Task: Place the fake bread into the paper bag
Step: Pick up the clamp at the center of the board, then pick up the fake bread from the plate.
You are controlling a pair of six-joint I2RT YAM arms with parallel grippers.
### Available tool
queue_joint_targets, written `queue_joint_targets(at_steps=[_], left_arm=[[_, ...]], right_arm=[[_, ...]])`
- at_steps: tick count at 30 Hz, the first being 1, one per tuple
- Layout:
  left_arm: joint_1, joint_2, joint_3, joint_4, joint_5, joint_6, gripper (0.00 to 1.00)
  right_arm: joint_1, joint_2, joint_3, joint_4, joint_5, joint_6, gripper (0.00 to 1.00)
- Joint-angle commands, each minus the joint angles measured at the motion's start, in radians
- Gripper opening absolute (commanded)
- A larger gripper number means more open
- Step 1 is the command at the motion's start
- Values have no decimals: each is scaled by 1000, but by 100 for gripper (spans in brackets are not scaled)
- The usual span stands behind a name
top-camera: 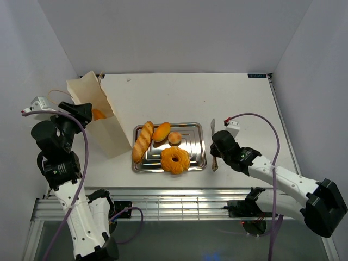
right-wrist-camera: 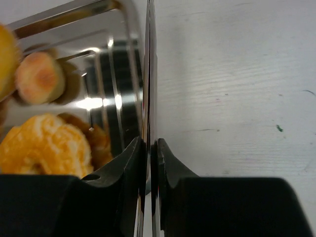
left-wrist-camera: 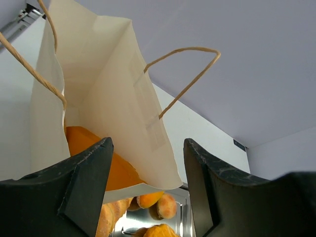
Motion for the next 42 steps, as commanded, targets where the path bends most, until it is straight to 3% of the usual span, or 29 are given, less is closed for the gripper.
queue_joint_targets(at_steps=[1,6,10,15,23,30,33,42], left_arm=[[-4,7,92,-36,-96,48,70],[-4,27,158,-80,-170,91,71],[-4,58,204,-138,-255,142,73],[-4,58,221,-177,-337,166,77],[-4,135,298,-296,-435,163,85],[-6,151,338,-385,-552,137,89],[-6,127,301,-369,-588,97,93],[-6,191,174,-199,-524,71,93]], right_arm=[[-8,-75,124,-27,-398,-201,8],[-9,-120,208,-119,-827,-194,10],[-60,-200,179,-133,-1038,-148,15],[-209,-289,108,-133,-1283,-132,15],[-325,-279,71,-128,-1501,-185,14],[-364,-243,77,-127,-1603,-223,17],[-371,-233,71,-127,-1627,-232,17],[-405,-281,22,-128,-1632,-202,16]])
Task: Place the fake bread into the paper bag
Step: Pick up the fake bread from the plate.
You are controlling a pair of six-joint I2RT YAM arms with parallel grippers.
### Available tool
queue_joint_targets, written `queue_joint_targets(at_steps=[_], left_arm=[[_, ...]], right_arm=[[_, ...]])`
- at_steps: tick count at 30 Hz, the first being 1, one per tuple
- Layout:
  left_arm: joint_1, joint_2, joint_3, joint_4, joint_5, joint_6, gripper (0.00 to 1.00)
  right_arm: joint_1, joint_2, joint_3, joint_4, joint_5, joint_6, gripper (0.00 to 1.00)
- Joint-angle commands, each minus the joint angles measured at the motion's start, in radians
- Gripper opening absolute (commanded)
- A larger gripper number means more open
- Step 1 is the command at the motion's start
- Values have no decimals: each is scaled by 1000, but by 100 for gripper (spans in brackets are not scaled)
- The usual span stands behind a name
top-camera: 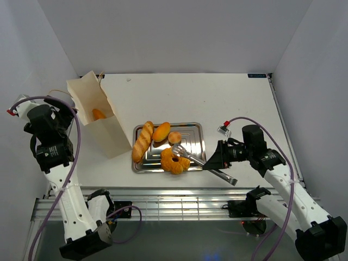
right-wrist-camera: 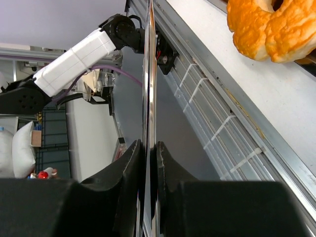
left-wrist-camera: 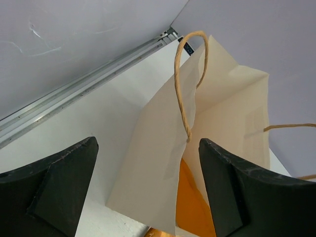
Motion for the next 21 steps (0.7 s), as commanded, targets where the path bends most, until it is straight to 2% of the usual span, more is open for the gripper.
queue_joint_targets(at_steps=[1,7,11,21], left_arm=[[0,28,-41,107,34,-21,94],[0,55,-14,184,83,-36,94],[0,110,24,176,87,-24,94],[0,124,-45,259,135,2,94]], right_arm=[[-18,-37,-16,14,-44,9,16],[-43,-75,-89,17,-65,85,20],[-63,-94,-116,16,-56,141,25],[-87,-121,-187,5,-1,264,38]])
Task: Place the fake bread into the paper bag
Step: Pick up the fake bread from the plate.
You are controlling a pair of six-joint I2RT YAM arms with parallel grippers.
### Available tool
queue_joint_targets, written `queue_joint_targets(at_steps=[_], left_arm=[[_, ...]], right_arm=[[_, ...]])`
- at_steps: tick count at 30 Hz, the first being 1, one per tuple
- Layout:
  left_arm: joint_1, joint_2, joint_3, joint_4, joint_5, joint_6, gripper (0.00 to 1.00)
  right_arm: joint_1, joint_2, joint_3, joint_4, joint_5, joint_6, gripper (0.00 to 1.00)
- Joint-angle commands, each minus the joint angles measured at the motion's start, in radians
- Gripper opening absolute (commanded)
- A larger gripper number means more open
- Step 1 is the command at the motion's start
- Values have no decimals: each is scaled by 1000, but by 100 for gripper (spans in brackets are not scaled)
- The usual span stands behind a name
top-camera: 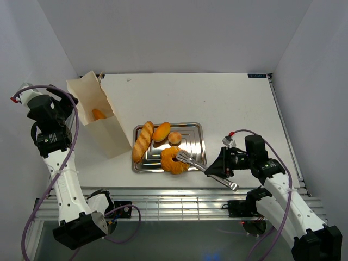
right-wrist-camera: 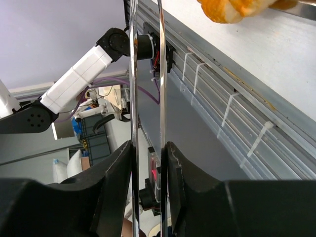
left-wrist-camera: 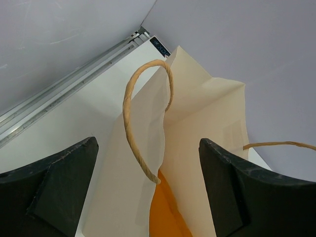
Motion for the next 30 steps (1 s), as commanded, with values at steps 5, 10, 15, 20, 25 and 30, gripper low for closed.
queue_joint_targets(at_steps=[5,10,15,20,25,30], left_arm=[[0,-30,-8,65,39,20,94],[0,-33,-19,73,51,26,94],[0,-33,-31,74,53,42,94],[0,-32,-40,85,65,45,94],[0,-30,-49,94,71,45,94],[2,-30,-54,96,82,42,94]], right_arm=[[-20,-54,-74,-12,34,127,43],[-32,-77,-63,-92,88,109,44],[-49,-75,11,-219,206,31,45],[-69,-66,98,-334,313,-49,45],[-75,-71,90,-359,319,-58,46],[-75,-75,66,-357,296,-58,51]])
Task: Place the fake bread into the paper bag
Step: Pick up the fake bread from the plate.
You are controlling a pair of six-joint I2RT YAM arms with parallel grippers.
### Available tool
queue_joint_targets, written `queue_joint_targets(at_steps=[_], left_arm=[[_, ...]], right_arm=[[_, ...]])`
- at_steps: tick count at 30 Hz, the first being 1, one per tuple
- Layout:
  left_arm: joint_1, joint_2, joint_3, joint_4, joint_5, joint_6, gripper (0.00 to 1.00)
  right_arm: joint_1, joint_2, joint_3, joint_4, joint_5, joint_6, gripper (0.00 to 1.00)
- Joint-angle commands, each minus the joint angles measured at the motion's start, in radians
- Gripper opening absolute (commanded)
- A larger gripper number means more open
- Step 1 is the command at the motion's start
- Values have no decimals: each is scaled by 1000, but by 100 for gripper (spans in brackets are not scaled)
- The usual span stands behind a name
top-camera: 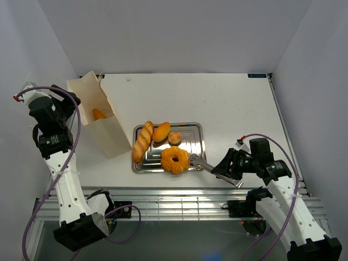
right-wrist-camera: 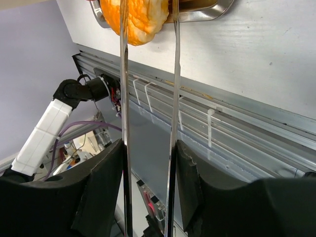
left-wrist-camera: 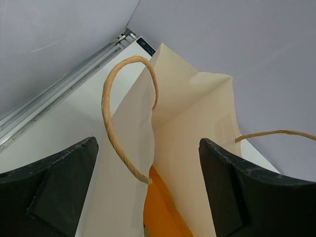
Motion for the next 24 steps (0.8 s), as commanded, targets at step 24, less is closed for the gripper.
queue_joint_targets(at_steps=[24], left_arm=[[0,-37,-14,20,52,-14,94]], right_arm=[[-3,40,-119,179,-176,20,52]])
